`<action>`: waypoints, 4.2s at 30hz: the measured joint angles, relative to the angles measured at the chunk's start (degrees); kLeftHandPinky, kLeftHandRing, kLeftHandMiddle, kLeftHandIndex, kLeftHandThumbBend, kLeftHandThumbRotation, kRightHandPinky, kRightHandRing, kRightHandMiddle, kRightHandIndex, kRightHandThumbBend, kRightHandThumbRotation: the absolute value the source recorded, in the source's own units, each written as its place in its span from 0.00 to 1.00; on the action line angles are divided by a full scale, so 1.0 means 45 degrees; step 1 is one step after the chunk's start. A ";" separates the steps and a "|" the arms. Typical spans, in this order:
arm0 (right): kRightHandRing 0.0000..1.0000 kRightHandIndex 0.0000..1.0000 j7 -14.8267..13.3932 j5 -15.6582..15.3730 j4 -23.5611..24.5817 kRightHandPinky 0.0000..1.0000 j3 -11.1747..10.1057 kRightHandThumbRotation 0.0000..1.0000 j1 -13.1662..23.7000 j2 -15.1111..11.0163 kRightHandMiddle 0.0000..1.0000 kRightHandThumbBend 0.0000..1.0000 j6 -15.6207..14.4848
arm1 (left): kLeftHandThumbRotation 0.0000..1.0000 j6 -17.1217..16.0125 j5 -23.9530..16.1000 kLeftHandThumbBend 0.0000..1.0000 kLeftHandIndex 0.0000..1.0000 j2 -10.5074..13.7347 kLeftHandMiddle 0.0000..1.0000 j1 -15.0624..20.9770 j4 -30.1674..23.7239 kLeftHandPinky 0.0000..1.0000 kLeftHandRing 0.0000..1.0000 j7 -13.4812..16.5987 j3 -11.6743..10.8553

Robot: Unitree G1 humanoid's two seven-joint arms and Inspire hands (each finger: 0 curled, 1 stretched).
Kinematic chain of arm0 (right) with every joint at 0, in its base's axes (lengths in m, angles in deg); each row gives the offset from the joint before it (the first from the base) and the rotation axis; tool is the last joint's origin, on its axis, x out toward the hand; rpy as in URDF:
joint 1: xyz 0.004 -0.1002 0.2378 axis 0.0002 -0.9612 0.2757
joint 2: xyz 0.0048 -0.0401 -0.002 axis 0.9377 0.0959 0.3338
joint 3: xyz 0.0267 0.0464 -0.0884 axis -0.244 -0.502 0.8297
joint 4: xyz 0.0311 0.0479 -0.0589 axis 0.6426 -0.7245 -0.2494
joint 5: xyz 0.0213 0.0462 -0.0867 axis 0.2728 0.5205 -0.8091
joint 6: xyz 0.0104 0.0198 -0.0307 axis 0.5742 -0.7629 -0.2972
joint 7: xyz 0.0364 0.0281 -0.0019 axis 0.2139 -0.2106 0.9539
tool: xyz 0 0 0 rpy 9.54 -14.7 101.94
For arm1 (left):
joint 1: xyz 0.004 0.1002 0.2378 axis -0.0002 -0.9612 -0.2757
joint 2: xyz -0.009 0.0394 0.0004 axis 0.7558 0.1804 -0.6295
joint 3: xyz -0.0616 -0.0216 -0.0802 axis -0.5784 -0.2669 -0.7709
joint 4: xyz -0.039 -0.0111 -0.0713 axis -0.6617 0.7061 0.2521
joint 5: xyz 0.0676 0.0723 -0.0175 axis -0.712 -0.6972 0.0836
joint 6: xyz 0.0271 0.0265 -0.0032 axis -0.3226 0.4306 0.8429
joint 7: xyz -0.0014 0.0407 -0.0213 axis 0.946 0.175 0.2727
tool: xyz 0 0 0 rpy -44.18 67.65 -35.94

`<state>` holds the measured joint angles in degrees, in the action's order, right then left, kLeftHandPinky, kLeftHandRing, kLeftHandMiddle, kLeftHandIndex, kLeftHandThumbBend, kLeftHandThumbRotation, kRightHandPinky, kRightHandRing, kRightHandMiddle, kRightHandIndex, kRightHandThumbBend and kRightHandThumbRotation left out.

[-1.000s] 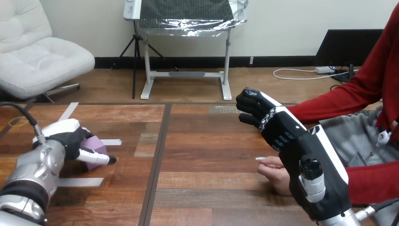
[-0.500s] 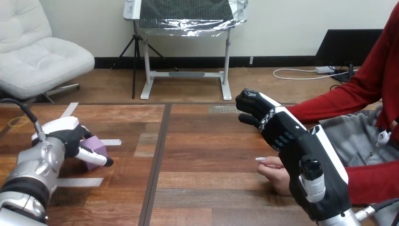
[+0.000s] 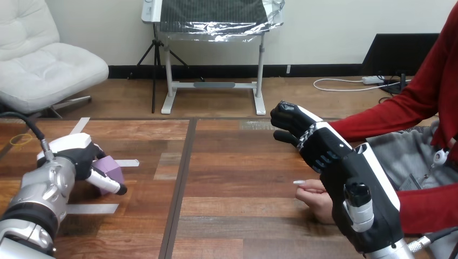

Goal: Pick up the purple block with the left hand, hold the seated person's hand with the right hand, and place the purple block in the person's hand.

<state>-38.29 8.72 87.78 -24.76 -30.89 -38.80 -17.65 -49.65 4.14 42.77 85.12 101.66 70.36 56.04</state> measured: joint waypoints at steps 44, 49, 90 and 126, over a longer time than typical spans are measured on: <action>0.90 0.88 0.0232 0.0270 0.0373 0.85 -0.0011 1.00 -0.0001 -0.0102 0.89 0.98 -0.0228 | 0.00 -0.0009 0.0687 0.69 0.47 -0.0199 0.47 -0.0001 0.0000 0.31 0.40 0.2320 -0.0141; 0.90 0.88 0.0232 0.0279 0.0387 0.85 -0.0010 1.00 -0.0001 -0.0144 0.89 0.98 -0.0239 | 0.00 -0.0110 0.0781 0.70 0.46 -0.0207 0.48 0.0000 -0.0001 0.32 0.41 0.2456 -0.0141; 0.90 0.88 0.0233 0.0368 0.0413 0.86 -0.0011 1.00 0.0002 -0.0405 0.88 0.97 -0.0237 | 0.00 -0.0132 0.1130 0.73 0.45 -0.0265 0.43 0.0000 0.0000 0.28 0.37 0.2504 -0.0142; 0.90 0.88 0.0233 0.0367 0.0412 0.86 -0.0016 1.00 0.0004 -0.0408 0.89 0.97 -0.0237 | 0.30 0.1817 -0.0044 0.91 0.76 -0.0539 0.78 0.0658 0.0004 0.59 0.75 0.1115 0.0803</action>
<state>-37.24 10.37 89.64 -24.84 -30.88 -40.63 -18.71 -41.47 3.94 40.35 88.08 101.68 75.38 59.65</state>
